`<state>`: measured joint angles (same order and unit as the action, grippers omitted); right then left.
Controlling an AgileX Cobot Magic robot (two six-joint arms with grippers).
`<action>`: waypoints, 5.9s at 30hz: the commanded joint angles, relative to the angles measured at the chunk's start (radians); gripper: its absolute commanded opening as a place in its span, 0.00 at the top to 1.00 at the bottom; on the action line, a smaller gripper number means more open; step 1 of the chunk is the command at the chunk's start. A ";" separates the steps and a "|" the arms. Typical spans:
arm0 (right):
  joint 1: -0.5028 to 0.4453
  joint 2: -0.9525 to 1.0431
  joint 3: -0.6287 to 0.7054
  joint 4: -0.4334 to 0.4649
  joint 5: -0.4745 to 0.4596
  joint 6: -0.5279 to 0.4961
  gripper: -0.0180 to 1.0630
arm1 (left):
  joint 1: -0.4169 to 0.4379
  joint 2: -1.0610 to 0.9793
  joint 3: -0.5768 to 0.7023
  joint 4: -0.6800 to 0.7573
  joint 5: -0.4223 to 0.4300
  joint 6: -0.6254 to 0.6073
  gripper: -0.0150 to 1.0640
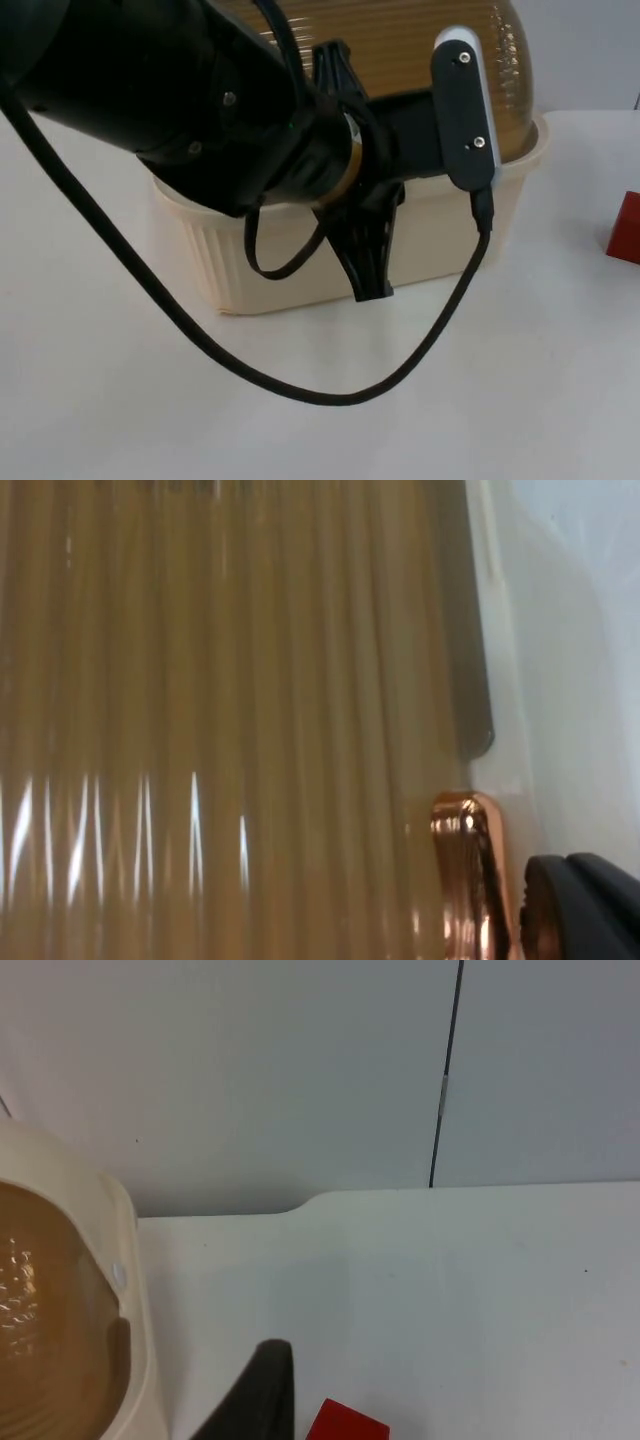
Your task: Open the box lid with the left hand, place the block into the box with the right hand, then close the box lid with the left hand.
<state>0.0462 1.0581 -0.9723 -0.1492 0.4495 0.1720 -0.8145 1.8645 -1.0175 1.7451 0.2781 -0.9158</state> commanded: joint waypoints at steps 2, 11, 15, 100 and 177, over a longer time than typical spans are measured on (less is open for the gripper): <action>0.000 0.002 -0.007 -0.002 -0.001 -0.004 0.02 | 0.011 0.002 -0.008 -0.001 0.003 -0.003 0.99; 0.000 0.002 -0.007 -0.002 0.001 -0.004 0.02 | 0.014 0.039 -0.039 -0.001 -0.004 -0.003 0.99; 0.000 0.002 -0.007 -0.002 0.001 -0.004 0.02 | 0.014 0.039 -0.058 -0.001 0.051 0.001 0.99; 0.000 0.002 -0.007 0.001 -0.011 -0.004 0.02 | 0.712 -0.596 -0.262 -1.134 0.155 0.181 0.99; 0.000 0.002 -0.007 -0.002 -0.095 -0.003 0.02 | 0.652 -0.899 -0.262 -1.372 0.270 0.696 0.01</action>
<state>0.0462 1.0584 -0.9723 -0.1452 0.3705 0.1739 -0.1562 0.9551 -1.2778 0.3083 0.5279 -0.1712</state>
